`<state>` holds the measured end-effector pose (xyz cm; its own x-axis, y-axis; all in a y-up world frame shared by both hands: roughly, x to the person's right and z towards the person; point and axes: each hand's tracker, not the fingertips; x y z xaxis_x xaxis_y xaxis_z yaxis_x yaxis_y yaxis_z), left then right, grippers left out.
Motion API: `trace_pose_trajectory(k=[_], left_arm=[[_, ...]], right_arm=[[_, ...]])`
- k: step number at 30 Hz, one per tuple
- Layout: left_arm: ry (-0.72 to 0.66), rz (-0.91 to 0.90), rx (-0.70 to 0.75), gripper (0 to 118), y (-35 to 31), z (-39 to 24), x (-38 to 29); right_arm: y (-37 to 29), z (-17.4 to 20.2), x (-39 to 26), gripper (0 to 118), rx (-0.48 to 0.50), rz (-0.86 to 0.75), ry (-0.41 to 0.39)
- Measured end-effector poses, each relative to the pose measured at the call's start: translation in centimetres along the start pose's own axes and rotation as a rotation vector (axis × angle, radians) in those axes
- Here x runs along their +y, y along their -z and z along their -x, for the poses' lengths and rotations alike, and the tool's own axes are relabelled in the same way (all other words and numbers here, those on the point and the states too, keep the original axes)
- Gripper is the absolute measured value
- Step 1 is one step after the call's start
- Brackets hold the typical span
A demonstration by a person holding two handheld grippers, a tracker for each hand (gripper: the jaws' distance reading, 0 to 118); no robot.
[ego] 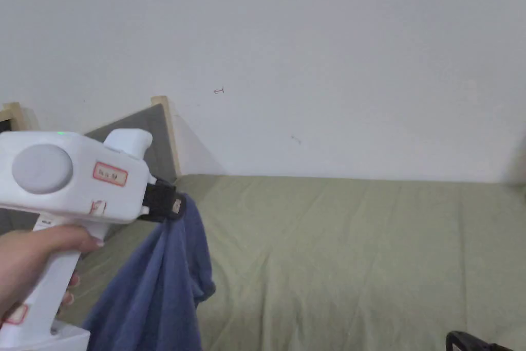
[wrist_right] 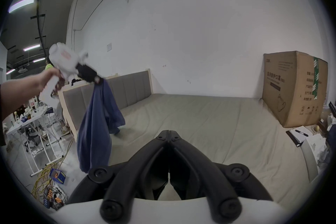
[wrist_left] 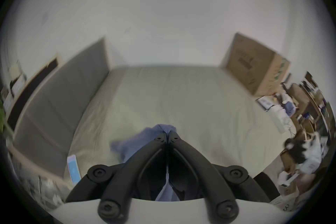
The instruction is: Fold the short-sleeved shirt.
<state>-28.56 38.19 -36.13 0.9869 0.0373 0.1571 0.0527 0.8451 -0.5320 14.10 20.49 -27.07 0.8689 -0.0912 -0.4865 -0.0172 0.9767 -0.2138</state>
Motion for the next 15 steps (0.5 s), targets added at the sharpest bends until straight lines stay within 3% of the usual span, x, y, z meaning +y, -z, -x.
trace_pose_trajectory(k=[3, 7, 9, 15], left_arm=[[0.109, -0.082, -0.072, 0, -1.2, -6.3, 4.2], [0.061, -0.044, -0.283, 0, 2.4, -13.5, 6.3], [0.074, 0.039, -0.396, 0, 6.3, -16.5, 5.8], [0.09, 0.296, -0.432, 0, 22.3, -26.1, -3.1]], right_arm=[[-1.6, -1.4, 0.6, 0, -0.036, -0.041, 0.024], [-3.7, -3.3, 0.9, 0, -0.095, -0.066, 0.05], [-4.5, -4.4, 0.8, 0, -0.12, -0.068, 0.065], [-5.9, -7.3, -0.8, 0, -0.231, -0.037, 0.082]])
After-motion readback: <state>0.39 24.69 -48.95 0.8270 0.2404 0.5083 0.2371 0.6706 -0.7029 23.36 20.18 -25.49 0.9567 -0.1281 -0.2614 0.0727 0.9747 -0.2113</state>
